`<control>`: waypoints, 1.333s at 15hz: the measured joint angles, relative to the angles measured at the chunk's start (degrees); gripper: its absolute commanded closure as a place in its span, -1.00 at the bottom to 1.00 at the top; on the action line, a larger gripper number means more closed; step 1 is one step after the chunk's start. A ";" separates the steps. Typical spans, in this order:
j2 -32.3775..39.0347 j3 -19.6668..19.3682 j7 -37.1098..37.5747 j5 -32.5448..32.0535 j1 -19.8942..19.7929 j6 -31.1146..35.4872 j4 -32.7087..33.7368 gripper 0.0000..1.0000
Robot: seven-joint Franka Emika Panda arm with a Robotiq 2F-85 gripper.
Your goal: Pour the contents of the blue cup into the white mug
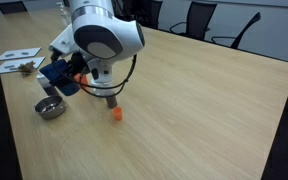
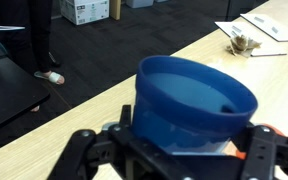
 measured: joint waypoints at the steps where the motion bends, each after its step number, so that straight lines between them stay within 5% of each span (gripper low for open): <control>1: 0.12 0.03 0.03 0.00 0.18 0.73 0.07 -0.28; 6: 0.59 0.04 0.99 0.00 0.41 3.43 1.17 -0.28; 7: 0.66 0.05 1.12 0.00 0.41 3.69 1.35 -0.78; 17: 0.84 0.10 1.21 0.00 0.41 3.88 1.51 -0.78; 18: 0.84 0.10 1.21 0.00 0.41 3.88 1.52 -0.28; 20: 0.90 0.10 1.21 0.00 0.41 3.89 1.50 -0.28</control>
